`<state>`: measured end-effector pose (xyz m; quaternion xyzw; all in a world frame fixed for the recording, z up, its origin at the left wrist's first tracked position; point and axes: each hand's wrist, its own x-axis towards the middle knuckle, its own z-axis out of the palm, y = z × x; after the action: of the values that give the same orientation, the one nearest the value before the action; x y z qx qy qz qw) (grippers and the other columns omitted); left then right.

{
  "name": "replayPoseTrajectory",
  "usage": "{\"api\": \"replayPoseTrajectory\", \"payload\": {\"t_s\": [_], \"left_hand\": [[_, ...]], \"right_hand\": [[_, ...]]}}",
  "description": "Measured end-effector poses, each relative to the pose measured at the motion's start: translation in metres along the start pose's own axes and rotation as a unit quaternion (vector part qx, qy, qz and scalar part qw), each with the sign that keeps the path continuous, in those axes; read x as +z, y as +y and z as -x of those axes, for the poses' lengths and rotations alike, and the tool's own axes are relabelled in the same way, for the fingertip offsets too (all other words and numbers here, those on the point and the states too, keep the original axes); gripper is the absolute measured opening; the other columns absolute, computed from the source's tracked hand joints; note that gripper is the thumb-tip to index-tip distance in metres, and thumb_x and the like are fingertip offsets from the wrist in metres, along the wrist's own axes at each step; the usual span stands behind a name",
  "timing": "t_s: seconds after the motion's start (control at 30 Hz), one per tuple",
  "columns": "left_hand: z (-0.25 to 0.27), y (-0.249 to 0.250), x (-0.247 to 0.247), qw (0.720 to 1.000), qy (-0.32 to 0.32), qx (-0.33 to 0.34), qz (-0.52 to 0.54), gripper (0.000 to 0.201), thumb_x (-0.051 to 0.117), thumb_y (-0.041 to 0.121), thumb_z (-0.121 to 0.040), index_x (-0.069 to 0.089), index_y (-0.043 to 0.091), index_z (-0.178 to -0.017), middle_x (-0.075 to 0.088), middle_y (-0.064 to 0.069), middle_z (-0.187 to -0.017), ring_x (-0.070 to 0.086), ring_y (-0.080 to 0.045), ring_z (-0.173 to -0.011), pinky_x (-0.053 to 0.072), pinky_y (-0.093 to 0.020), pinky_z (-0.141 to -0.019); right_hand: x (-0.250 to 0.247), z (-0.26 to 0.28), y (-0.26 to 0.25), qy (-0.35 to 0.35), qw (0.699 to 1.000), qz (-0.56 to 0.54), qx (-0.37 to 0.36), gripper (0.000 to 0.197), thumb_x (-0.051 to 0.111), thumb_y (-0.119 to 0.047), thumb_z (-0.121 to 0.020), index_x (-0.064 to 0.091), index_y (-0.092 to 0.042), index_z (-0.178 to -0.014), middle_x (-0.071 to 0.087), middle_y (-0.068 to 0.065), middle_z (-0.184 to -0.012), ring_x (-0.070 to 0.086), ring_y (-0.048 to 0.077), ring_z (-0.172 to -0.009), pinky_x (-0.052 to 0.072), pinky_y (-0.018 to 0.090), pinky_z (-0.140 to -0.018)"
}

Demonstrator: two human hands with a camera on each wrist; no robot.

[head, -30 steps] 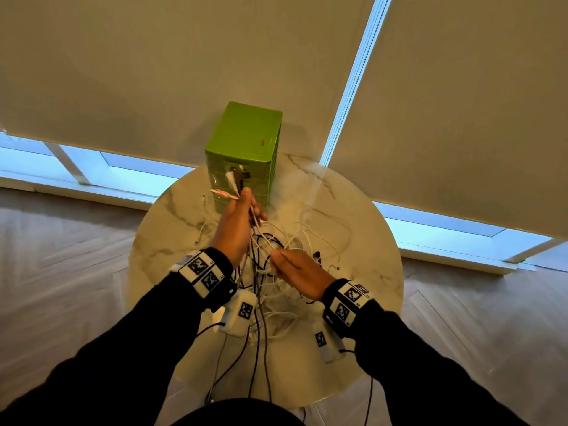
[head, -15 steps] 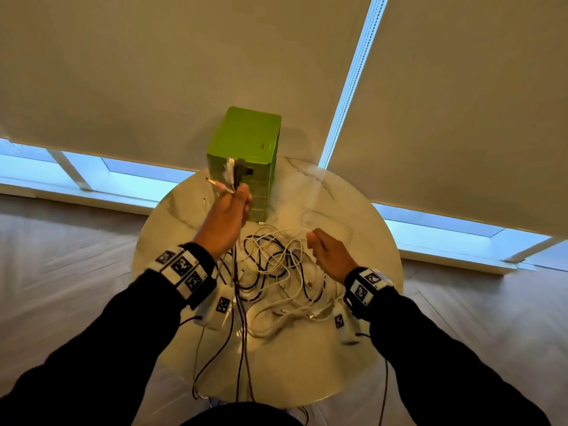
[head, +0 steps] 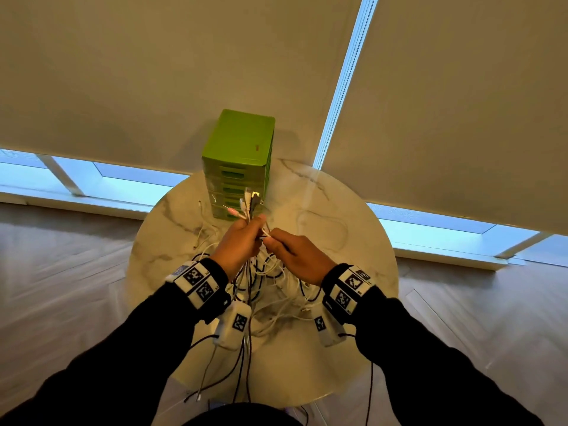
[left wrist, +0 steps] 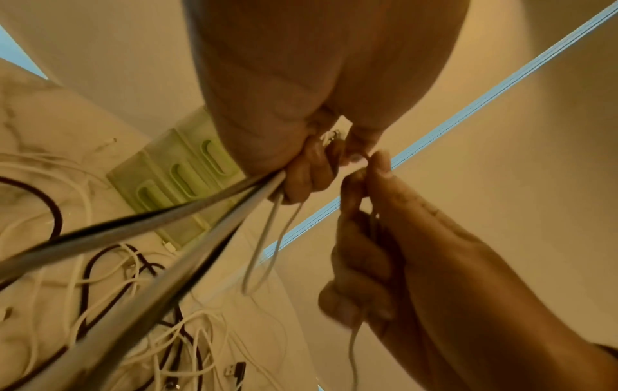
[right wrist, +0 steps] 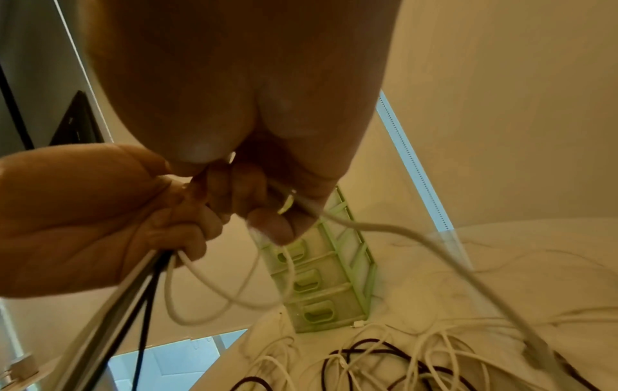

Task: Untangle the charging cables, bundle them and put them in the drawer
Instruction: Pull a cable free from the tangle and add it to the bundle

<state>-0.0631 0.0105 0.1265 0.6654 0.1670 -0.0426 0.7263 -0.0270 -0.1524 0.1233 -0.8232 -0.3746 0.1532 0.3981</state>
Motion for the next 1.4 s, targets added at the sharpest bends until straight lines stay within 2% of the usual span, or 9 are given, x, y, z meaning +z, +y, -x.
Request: {"api": "replayPoseTrajectory", "payload": {"t_s": [0.17, 0.4, 0.53, 0.73, 0.87, 1.07, 1.23, 1.3, 1.4], "left_hand": [[-0.008, 0.028, -0.017, 0.992, 0.088, 0.065, 0.069, 0.035, 0.039, 0.029, -0.109, 0.042, 0.022, -0.075, 0.039, 0.014, -0.048, 0.035, -0.002, -0.044, 0.03, -0.02, -0.047], [0.005, 0.023, 0.007, 0.994, -0.007, 0.103, 0.043, 0.025, 0.038, 0.026, -0.109, 0.043, 0.021, -0.085, 0.024, 0.005, -0.063, 0.023, -0.008, -0.054, 0.018, -0.028, -0.053], [0.009, 0.024, 0.037, 0.991, -0.044, 0.102, 0.071, 0.023, 0.04, 0.024, -0.108, 0.045, 0.019, -0.087, 0.022, 0.002, -0.064, 0.021, -0.008, -0.053, 0.016, -0.029, -0.053], [0.01, 0.02, 0.087, 0.984, -0.133, 0.083, 0.078, 0.028, 0.043, 0.029, -0.108, 0.044, 0.017, -0.082, 0.029, 0.012, -0.055, 0.025, -0.006, -0.049, 0.025, -0.021, -0.048], [0.021, 0.017, 0.134, 0.975, -0.198, 0.098, 0.038, 0.028, 0.042, 0.028, -0.108, 0.046, 0.015, -0.084, 0.033, 0.011, -0.052, 0.03, -0.007, -0.048, 0.028, -0.022, -0.049], [0.028, 0.009, 0.19, 0.949, -0.292, 0.116, -0.026, 0.027, 0.043, 0.031, -0.108, 0.046, 0.019, -0.084, 0.038, 0.013, -0.055, 0.039, -0.007, -0.051, 0.041, -0.025, -0.057], [0.025, 0.012, 0.213, 0.948, -0.304, 0.092, -0.004, 0.028, 0.038, 0.034, -0.108, 0.045, 0.019, -0.086, 0.033, 0.006, -0.068, 0.026, -0.005, -0.052, 0.023, -0.022, -0.051], [0.022, 0.013, 0.217, 0.948, -0.31, 0.06, 0.037, 0.033, 0.033, 0.036, -0.109, 0.046, 0.019, -0.085, 0.034, 0.007, -0.067, 0.023, -0.005, -0.051, 0.017, -0.024, -0.051], [0.018, 0.011, 0.216, 0.935, -0.343, 0.019, 0.088, 0.036, 0.029, 0.034, -0.11, 0.048, 0.018, -0.084, 0.037, 0.007, -0.064, 0.023, -0.006, -0.05, 0.015, -0.026, -0.052]], "right_hand": [[0.01, 0.031, 0.039, -0.096, 0.988, -0.04, 0.116, 0.046, 0.034, -0.041, -0.108, 0.055, -0.007, -0.084, 0.054, -0.005, -0.066, 0.051, 0.01, -0.057, 0.045, 0.025, -0.065], [-0.013, 0.039, 0.066, 0.056, 0.984, 0.018, 0.167, 0.035, 0.037, -0.035, -0.109, 0.062, -0.013, -0.1, 0.07, -0.001, -0.075, 0.064, 0.006, -0.07, 0.046, 0.023, -0.075], [-0.036, 0.047, 0.053, 0.156, 0.969, -0.082, 0.171, 0.021, 0.044, -0.024, -0.107, 0.058, -0.016, -0.119, 0.073, 0.005, -0.083, 0.073, 0.019, -0.077, 0.055, 0.029, -0.078], [-0.074, 0.095, 0.057, 0.17, 0.953, 0.157, 0.195, 0.075, 0.07, -0.035, -0.088, 0.031, -0.025, -0.152, 0.044, 0.003, -0.149, 0.043, 0.02, -0.135, 0.038, 0.044, -0.112], [-0.065, 0.127, 0.03, 0.13, 0.973, 0.086, 0.171, 0.069, 0.071, -0.036, -0.089, 0.036, -0.028, -0.148, 0.056, 0.0, -0.137, 0.056, 0.016, -0.123, 0.046, 0.039, -0.104], [-0.064, 0.177, 0.028, 0.242, 0.946, 0.019, 0.217, 0.025, 0.048, -0.03, -0.106, 0.06, -0.012, -0.118, 0.054, 0.006, -0.116, 0.065, 0.017, -0.087, 0.056, 0.022, -0.062], [-0.076, 0.231, 0.034, 0.372, 0.897, 0.088, 0.221, 0.027, 0.043, -0.023, -0.107, 0.066, -0.014, -0.118, 0.051, -0.02, -0.1, 0.051, 0.005, -0.092, 0.04, 0.011, -0.085], [-0.078, 0.257, 0.05, 0.373, 0.877, 0.072, 0.295, 0.03, 0.041, -0.025, -0.108, 0.064, -0.016, -0.125, 0.056, -0.016, -0.105, 0.053, 0.009, -0.097, 0.043, 0.018, -0.087], [-0.066, 0.296, 0.088, 0.21, 0.831, 0.045, 0.513, 0.029, 0.04, -0.023, -0.106, 0.064, -0.016, -0.123, 0.066, 0.005, -0.122, 0.063, 0.024, -0.103, 0.045, 0.032, -0.088]]}}
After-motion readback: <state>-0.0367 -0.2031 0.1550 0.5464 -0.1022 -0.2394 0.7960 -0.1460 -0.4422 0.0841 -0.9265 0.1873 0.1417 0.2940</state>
